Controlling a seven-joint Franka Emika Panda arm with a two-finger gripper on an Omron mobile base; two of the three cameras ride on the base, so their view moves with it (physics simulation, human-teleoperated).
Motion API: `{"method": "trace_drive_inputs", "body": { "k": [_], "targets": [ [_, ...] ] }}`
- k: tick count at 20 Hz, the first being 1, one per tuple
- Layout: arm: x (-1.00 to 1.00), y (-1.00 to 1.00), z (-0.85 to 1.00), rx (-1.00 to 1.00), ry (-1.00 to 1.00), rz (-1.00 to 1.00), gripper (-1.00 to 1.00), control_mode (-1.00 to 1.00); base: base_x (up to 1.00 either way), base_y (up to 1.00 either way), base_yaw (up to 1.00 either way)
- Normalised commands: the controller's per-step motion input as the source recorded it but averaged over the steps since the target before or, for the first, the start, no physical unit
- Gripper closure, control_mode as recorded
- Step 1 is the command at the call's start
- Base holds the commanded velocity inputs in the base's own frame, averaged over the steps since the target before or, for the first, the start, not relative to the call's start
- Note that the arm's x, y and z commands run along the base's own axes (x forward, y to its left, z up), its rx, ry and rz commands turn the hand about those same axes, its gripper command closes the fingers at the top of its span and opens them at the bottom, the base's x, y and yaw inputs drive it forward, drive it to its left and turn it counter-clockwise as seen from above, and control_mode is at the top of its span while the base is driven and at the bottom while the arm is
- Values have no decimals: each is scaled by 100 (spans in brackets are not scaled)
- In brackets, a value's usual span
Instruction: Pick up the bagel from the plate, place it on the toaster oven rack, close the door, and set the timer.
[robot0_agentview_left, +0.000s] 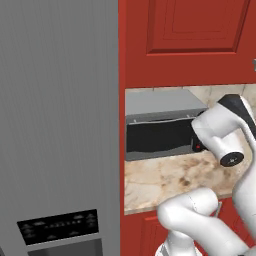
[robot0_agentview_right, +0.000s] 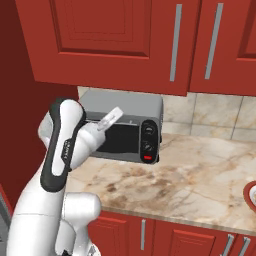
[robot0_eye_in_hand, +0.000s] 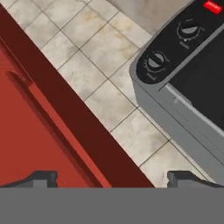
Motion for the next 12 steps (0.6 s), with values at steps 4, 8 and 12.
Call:
{"method": "trace_drive_inputs", "body": {
  "k": [4, 8, 12],
  "targets": [
    [-96, -4, 54, -26, -7, 16, -100, -100, 0, 0, 0],
    [-100, 0, 26, -35, -10, 13, -100, -100, 0, 0, 0],
    [-92, 0, 60, -37, -22, 12, -100, -100, 0, 0, 0]
  ]
}}
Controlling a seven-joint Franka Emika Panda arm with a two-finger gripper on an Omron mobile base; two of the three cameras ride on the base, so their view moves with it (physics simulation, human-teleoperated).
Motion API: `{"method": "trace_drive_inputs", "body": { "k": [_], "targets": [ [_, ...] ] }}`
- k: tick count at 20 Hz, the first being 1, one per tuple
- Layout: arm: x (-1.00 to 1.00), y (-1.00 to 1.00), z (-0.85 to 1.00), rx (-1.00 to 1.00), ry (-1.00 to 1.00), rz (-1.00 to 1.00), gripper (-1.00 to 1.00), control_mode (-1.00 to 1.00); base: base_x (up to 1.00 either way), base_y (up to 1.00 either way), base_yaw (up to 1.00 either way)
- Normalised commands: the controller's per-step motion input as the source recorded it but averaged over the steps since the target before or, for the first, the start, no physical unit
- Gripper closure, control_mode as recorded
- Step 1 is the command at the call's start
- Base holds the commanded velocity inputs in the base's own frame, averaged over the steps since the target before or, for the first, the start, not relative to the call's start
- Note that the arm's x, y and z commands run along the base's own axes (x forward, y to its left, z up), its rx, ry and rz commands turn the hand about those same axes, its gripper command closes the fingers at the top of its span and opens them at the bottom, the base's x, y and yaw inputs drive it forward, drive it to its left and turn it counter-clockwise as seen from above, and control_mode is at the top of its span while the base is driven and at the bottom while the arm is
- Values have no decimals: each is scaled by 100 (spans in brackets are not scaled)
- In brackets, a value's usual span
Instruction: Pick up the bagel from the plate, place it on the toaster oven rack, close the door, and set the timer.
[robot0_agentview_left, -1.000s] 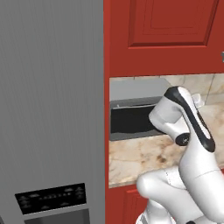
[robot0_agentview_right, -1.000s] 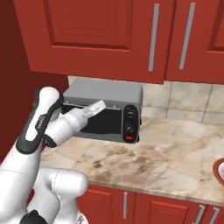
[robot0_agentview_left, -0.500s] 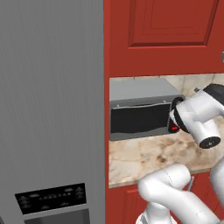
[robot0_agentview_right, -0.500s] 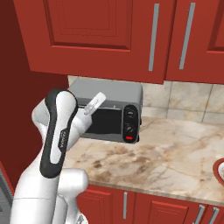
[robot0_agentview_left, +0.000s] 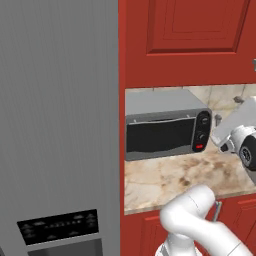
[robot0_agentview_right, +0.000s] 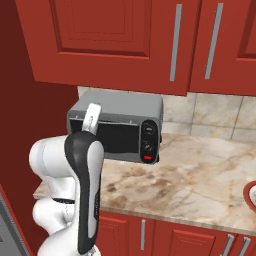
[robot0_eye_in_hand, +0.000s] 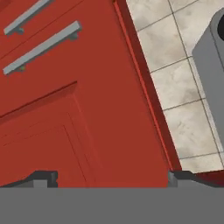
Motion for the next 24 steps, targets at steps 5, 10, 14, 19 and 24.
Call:
{"method": "trace_drive_inputs", "body": {
  "k": [5, 10, 14, 19, 24],
  "targets": [
    [-60, 3, 94, -34, -38, 10, -100, -100, 0, 0, 0],
    [-33, 1, 74, -44, -40, 6, -100, -100, 0, 0, 0],
    [6, 1, 8, -67, -27, -1, -100, -100, 0, 0, 0],
    [21, 0, -6, -79, -11, -12, -100, -100, 0, 0, 0],
    [4, -1, -1, -70, 0, -17, -100, -100, 0, 0, 0]
  ]
}}
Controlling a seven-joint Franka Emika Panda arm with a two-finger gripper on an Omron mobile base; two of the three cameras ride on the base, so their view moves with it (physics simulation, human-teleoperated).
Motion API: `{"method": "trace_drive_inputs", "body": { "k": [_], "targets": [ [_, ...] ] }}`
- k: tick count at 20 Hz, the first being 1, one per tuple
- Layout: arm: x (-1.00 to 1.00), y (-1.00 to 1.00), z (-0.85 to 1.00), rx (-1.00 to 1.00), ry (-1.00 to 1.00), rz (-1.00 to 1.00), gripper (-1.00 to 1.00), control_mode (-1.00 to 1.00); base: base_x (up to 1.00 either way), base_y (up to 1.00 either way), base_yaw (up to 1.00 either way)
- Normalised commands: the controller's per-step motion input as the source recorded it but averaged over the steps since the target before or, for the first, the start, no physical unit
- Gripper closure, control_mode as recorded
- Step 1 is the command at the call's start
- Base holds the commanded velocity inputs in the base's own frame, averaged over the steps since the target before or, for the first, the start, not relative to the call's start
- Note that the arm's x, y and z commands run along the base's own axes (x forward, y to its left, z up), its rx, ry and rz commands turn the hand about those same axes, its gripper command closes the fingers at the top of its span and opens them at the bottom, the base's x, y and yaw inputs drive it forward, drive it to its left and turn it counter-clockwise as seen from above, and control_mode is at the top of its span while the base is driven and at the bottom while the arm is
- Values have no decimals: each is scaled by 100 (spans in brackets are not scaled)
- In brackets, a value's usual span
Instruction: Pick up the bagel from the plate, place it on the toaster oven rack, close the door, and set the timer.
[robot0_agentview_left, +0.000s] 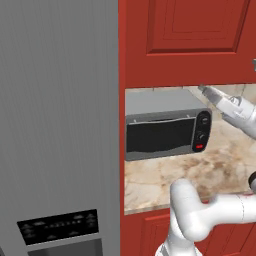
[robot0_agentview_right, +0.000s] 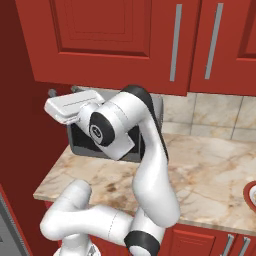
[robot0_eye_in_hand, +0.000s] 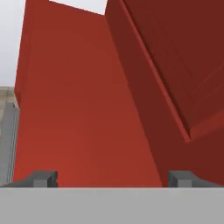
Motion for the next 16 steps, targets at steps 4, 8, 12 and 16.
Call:
{"method": "trace_drive_inputs", "body": {
  "k": [4, 8, 12, 16],
  "targets": [
    [-11, 0, 17, -50, 0, -16, -100, -100, 0, 0, 0],
    [-37, -8, 70, 10, 6, -14, -100, -100, 0, 0, 0],
    [-41, -8, 94, 51, 29, -10, -100, -100, 0, 0, 0],
    [-31, -2, 76, 74, 48, -10, -100, -100, 0, 0, 0]
  ]
}}
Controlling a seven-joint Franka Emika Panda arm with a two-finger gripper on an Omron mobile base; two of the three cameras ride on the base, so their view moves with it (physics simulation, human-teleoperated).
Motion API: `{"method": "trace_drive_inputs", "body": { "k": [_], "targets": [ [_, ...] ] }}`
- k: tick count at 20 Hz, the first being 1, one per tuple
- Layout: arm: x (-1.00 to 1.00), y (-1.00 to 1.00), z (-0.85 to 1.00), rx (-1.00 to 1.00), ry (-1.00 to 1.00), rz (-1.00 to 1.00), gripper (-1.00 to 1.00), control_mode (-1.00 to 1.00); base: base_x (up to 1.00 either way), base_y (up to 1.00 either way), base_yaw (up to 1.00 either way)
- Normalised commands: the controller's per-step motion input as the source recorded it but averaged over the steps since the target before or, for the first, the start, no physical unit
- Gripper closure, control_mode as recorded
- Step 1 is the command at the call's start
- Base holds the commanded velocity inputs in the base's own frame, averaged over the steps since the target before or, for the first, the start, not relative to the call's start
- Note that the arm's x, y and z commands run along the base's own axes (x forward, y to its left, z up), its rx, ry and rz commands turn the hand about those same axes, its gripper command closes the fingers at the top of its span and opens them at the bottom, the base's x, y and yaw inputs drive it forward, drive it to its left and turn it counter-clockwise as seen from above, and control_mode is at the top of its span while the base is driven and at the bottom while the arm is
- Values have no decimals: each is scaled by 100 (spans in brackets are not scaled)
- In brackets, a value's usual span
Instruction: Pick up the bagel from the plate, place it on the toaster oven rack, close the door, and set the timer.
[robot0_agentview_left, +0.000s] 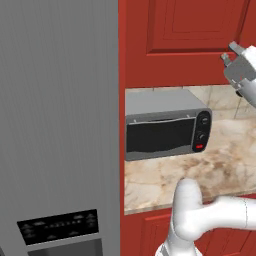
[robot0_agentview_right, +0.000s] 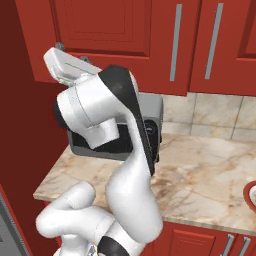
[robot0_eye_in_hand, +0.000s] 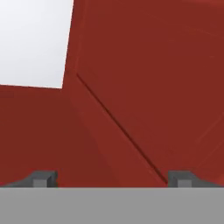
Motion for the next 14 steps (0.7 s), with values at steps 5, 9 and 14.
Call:
{"method": "trace_drive_inputs", "body": {
  "k": [5, 9, 14],
  "targets": [
    [-21, 0, 37, 88, 64, -5, -100, -100, 0, 0, 0],
    [-17, 0, 27, 92, 62, 0, -100, -100, 0, 0, 0],
    [-15, 0, 27, 93, 65, 0, -100, -100, 0, 0, 0]
  ]
}}
